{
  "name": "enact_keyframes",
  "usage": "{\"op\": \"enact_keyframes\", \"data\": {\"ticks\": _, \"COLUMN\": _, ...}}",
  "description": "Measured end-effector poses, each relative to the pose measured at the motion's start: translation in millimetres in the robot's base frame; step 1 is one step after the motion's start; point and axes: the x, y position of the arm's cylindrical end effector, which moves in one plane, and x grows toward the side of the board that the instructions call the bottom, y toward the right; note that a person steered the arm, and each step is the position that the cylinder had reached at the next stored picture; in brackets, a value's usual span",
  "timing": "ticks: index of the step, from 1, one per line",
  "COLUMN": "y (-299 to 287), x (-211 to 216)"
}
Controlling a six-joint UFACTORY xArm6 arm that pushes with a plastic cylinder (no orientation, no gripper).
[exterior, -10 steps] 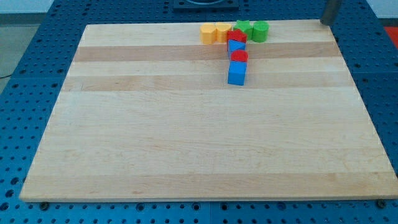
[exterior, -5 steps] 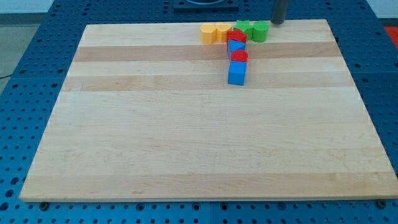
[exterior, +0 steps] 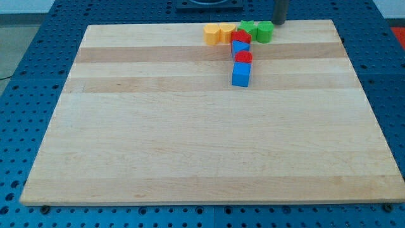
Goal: Move the green star to the left side slightly
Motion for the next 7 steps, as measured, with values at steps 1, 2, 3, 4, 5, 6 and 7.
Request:
{"op": "enact_keyframes", "data": {"ticks": 1, "y": -9.0, "x": -0.3}}
{"op": "enact_keyframes", "data": {"ticks": 2, "y": -16.7, "x": 0.5}}
{"op": "enact_keyframes", "data": {"ticks": 3, "y": -35.4, "x": 0.1}}
{"op": "enact_keyframes", "data": {"ticks": 4, "y": -60.7, "x": 0.2}}
{"op": "enact_keyframes", "data": {"ticks": 5, "y": -64.1, "x": 2.4}}
{"op": "enact_keyframes", "data": {"ticks": 6, "y": -51.7, "x": 8.1}}
{"op": "enact_keyframes", "data": {"ticks": 7, "y": -37.1, "x": 12.1}}
